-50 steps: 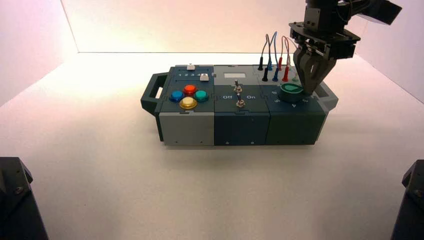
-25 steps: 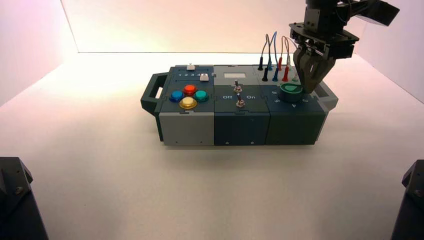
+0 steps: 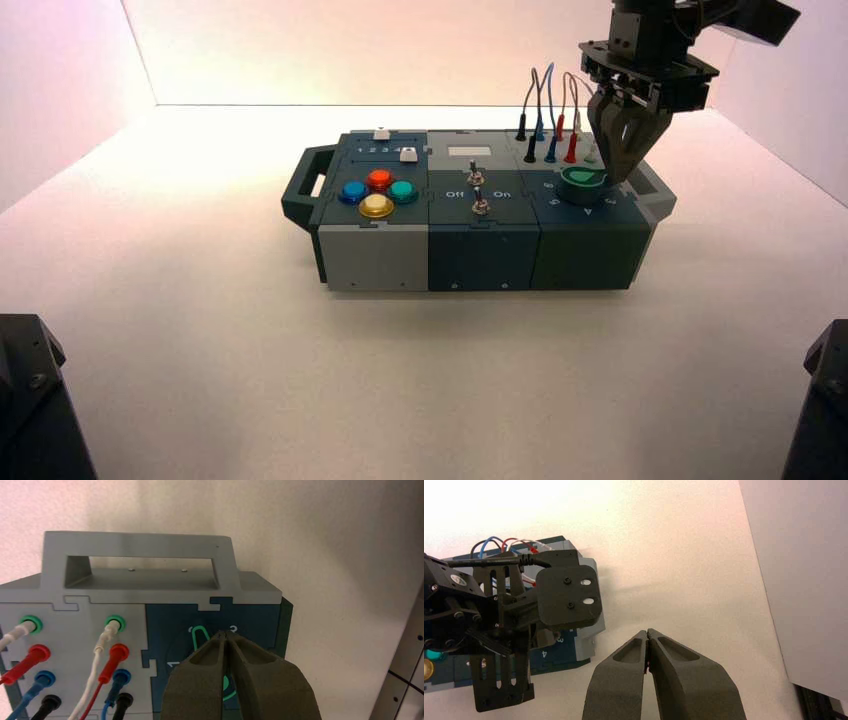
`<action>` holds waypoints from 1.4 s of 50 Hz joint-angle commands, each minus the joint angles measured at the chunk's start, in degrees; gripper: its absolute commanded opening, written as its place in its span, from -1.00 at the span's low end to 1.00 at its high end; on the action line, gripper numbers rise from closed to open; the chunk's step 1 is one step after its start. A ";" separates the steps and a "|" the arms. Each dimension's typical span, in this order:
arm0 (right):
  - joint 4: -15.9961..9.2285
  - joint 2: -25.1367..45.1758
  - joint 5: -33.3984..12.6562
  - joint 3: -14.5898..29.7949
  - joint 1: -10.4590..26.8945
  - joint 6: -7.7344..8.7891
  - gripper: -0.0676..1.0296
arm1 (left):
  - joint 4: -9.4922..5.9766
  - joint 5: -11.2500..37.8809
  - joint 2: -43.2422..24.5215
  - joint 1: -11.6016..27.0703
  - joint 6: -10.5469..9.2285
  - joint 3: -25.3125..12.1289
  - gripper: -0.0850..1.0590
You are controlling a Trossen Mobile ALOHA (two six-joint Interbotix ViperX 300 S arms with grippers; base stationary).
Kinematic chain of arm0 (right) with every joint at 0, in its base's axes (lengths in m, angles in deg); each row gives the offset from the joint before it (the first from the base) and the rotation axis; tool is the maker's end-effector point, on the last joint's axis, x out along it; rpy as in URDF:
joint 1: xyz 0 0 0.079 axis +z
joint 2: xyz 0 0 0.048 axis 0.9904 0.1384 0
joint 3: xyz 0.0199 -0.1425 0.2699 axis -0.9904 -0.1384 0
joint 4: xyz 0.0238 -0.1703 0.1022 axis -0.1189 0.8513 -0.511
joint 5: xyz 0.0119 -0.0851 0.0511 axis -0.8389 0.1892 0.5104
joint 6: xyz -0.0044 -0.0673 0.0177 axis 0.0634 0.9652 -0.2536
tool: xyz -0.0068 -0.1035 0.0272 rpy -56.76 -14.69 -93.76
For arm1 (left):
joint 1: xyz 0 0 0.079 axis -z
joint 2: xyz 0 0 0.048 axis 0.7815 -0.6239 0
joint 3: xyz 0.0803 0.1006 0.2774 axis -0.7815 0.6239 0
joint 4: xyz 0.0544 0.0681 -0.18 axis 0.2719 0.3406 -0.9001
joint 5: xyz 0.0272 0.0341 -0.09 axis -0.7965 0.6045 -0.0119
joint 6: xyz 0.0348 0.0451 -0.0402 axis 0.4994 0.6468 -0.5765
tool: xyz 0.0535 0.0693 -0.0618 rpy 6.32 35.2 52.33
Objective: Turn the knob to position 2.
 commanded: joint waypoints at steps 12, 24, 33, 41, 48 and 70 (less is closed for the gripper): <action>0.00 0.18 0.53 0.70 -0.35 -0.09 -0.92 | 0.00 0.18 1.32 -0.18 0.53 -1.76 -0.91; 0.00 0.18 0.53 0.62 -0.35 -0.09 -0.92 | 0.00 0.18 0.88 -0.26 0.62 -1.85 -0.91; 0.09 0.18 0.53 0.62 -0.35 -0.09 -0.92 | 0.00 0.18 0.88 -0.35 0.62 -1.93 -0.91; 0.00 0.18 0.53 0.62 -0.35 -0.09 -0.92 | 0.00 0.26 1.23 -0.35 0.62 -1.93 -0.91; 0.00 0.18 0.53 0.70 -0.44 0.00 -0.92 | -0.26 0.26 2.55 -0.35 0.62 -1.93 -0.91; -0.18 0.18 0.18 0.53 -0.44 0.62 -0.92 | -0.70 0.53 10.20 0.09 -0.09 -0.79 -0.91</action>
